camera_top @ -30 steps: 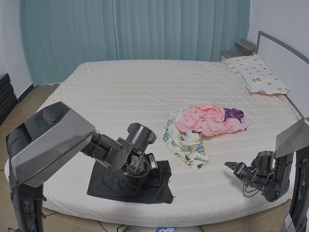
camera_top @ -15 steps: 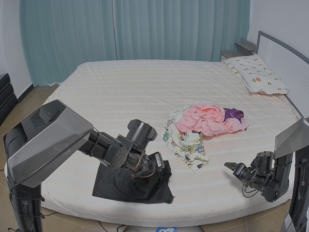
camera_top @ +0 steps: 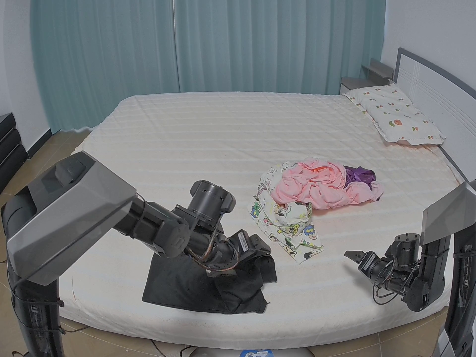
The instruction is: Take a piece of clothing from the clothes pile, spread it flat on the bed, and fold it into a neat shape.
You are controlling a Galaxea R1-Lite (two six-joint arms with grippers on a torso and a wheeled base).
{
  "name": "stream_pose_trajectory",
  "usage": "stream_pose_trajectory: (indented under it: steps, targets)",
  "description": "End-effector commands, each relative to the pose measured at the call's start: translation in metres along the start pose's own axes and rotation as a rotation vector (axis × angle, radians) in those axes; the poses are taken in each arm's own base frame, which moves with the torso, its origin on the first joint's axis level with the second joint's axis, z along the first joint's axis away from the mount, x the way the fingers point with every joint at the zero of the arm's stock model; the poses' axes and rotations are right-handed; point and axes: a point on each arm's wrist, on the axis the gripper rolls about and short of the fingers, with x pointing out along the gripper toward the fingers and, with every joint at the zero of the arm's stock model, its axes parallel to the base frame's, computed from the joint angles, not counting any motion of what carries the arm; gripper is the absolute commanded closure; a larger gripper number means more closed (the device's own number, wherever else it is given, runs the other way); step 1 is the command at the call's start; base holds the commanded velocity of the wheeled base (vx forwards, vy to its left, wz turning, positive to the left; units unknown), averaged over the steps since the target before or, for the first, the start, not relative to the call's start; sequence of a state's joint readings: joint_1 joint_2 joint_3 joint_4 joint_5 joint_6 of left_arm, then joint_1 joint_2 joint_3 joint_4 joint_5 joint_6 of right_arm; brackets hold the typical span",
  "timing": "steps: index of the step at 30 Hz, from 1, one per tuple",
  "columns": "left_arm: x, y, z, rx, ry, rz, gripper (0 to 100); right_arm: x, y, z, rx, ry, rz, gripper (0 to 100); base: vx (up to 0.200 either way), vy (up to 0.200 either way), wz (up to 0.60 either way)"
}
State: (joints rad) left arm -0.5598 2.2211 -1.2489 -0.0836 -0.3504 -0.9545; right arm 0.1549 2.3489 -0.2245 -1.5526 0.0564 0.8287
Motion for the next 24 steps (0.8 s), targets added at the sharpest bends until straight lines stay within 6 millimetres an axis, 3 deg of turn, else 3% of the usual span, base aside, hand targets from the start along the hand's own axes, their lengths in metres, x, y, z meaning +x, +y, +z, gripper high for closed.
stream_pose_trajectory:
  steps: [1, 6, 12, 17, 24]
  targets:
    - [-0.024, 0.008, 0.017, -0.064, -0.044, -0.020, 0, 0.000, 0.000, 0.000, -0.003, -0.004, 0.007, 0, 0.000, 0.000, 0.00]
    - [-0.052, 0.036, 0.032, -0.151, -0.096, 0.014, 0, -0.001, 0.000, 0.000, -0.002, -0.004, 0.007, 0, 0.000, 0.000, 0.00]
    - [-0.068, 0.064, 0.030, -0.216, -0.115, 0.069, 0, -0.001, 0.001, -0.002, -0.004, 0.001, 0.007, 0, 0.000, 0.000, 0.00]
    - [-0.068, 0.087, 0.020, -0.263, -0.077, 0.106, 0, 0.000, 0.001, -0.002, -0.005, 0.002, 0.008, 0, 0.000, 0.000, 0.00]
    - [-0.069, 0.094, 0.019, -0.273, -0.098, 0.096, 0, 0.000, 0.001, -0.003, -0.008, 0.006, 0.007, 0, -0.029, 0.000, 0.00]
